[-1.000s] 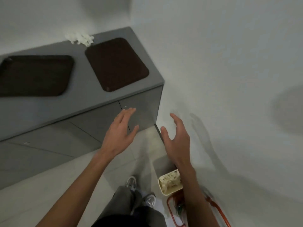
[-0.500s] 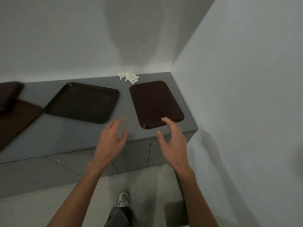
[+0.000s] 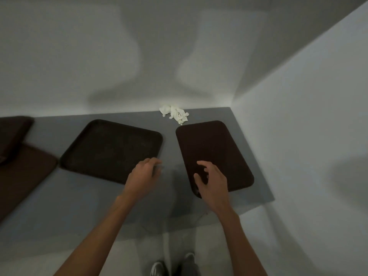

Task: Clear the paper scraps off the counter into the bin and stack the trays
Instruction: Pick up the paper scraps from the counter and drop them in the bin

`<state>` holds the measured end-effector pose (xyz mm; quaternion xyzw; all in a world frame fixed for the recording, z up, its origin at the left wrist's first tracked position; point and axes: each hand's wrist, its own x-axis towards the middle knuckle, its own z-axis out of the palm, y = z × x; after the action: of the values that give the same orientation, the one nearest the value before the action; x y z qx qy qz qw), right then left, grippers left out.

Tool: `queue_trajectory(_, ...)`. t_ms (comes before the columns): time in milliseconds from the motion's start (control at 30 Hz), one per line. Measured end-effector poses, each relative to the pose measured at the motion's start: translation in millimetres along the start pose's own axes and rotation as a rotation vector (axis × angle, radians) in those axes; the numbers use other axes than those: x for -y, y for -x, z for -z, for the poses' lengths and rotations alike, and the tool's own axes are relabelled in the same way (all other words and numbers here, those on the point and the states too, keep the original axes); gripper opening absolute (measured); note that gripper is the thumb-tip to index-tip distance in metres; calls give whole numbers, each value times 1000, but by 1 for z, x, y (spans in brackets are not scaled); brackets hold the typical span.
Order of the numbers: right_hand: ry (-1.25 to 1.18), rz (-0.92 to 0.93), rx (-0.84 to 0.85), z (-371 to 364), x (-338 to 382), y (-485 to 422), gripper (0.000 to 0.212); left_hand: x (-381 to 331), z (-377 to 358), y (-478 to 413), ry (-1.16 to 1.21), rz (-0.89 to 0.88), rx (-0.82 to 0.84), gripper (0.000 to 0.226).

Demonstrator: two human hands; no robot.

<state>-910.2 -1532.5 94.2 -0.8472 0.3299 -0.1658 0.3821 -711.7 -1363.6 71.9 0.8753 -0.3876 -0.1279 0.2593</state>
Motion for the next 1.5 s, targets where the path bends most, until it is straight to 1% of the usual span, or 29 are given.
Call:
queue_trajectory(67,27,-2,18,-7,-8,-35,38,8,-2,-37,-17,-3,14,22)
queue_trajectory(167,73,5,69,-17,-17,-95,40,14,-3,-106,-75,-2,60,28)
queue_trajectory(300,175,50,127,-36,-27,-181,42,24,-13,-197,-123,63,60,34)
queue_trajectory(433,330,141,128,-65,-29,-269,36,36,-30,-270,-210,109,81,45)
queue_trajectory(500,414,220,126,-83,-29,-306,35,40,-39,-297,-261,117,80,52)
queue_trajectory(633,624,350,201,-113,-33,-369,50,56,-55,-343,-327,55,42,63)
queue_trajectory(700,701,383,266,-125,-36,-392,58,64,-61,-364,-314,26,20,66)
queue_trajectory(767,746,368,343,-136,-44,-409,56,77,-72,-384,-300,13,40,68)
queue_trajectory(833,753,352,397,-144,-53,-417,48,89,-84,-394,-340,-31,98,62)
queue_trajectory(900,762,357,392,-148,-61,-417,42,101,-94,-397,-353,-40,99,47)
queue_trajectory(967,770,371,330,-147,-71,-417,35,106,-98,-394,-305,10,37,43)
queue_trajectory(1033,785,385,318,-144,-82,-419,29,103,-97,-390,-250,33,-39,44)
queue_trajectory(1100,727,337,278,-140,-86,-417,23,95,-92,-383,-208,76,-59,41)
queue_trajectory(1133,643,289,222,-140,-88,-416,25,92,-89,-380,-222,93,-73,38)
queue_trajectory(1200,496,206,177,-133,-90,-412,24,83,-80,-370,-195,115,-120,33)
queue_trajectory(1233,459,201,159,-126,-87,-406,24,78,-75,-363,-177,112,-149,31)
queue_trajectory(1333,460,185,147,-100,-69,-378,31,61,-57,-335,-89,41,-244,27)
queue_trajectory(1400,329,133,60,-82,-66,-348,29,47,-47,-310,-20,5,-265,25)
queue_trajectory(1433,287,140,3,-72,-63,-330,29,39,-42,-295,15,-10,-272,24)
queue_trajectory(1500,254,152,-60,-56,-59,-292,30,23,-36,-262,63,-36,-292,22)
